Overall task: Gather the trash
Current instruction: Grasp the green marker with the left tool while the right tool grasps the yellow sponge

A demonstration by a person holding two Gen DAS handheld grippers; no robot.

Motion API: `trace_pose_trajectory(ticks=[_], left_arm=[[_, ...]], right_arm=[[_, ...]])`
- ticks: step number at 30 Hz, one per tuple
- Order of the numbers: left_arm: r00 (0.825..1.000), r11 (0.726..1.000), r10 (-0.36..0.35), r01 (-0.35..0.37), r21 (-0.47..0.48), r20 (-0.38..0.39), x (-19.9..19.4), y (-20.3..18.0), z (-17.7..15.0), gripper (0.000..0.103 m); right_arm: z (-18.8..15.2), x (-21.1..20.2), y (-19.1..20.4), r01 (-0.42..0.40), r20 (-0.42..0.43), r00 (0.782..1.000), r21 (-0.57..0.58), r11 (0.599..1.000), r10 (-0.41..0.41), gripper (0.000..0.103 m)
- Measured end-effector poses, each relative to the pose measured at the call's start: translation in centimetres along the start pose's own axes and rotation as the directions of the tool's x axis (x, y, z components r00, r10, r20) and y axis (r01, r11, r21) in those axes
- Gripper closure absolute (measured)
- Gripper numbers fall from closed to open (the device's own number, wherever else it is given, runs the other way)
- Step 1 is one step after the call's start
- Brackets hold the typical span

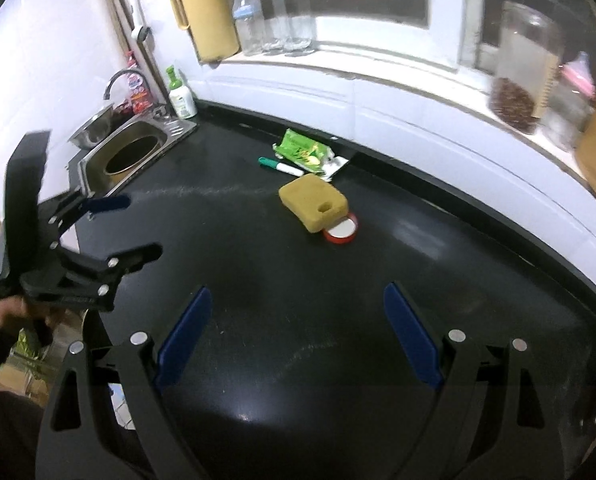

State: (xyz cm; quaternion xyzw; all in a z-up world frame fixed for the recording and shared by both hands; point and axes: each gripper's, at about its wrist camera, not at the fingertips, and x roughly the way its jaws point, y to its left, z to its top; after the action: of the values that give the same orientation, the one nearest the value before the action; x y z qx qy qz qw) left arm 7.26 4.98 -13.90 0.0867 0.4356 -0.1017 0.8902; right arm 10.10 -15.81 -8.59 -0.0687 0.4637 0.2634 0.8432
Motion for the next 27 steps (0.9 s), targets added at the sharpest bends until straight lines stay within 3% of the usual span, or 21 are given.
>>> trace_pose_trajectory(ticks=[6, 10, 16, 22, 27], left_arm=[[0.999, 0.988, -0.037, 0.038, 0.149, -0.009, 6.1, 3.2, 3.2, 0.013], [0.998, 0.965, -0.049, 0.055, 0.258, -0.032, 11.6, 5.6, 5.3, 0.013], [0.988, 0.922, -0.110, 0.143, 0.359, -0.109, 19.1, 8.2, 7.8, 0.013], [0.973, 0.885, -0.170, 0.220, 0.411, -0.157, 24.5, 8.8, 9.3, 0.013], [0.954, 0.863, -0.257, 0.297, 0.409, -0.152, 25.9, 9.0, 9.8, 0.013]], right_arm=[[2.7, 4.6, -0.4, -0.019, -0.058, 0.998, -0.035, 0.999, 0.017, 0.018], [4.8, 8.3, -0.9, -0.032, -0.101, 0.995, -0.046, 0.998, 0.027, 0.018], [6.8, 14.0, -1.3, -0.042, -0.167, 0.986, -0.086, 0.995, 0.027, 0.018], [8.2, 19.9, -1.9, -0.042, -0.231, 0.973, -0.139, 0.989, 0.009, 0.018], [9.5, 24.3, -2.6, -0.056, -0.283, 0.959, -0.187, 0.981, 0.001, 0.018]])
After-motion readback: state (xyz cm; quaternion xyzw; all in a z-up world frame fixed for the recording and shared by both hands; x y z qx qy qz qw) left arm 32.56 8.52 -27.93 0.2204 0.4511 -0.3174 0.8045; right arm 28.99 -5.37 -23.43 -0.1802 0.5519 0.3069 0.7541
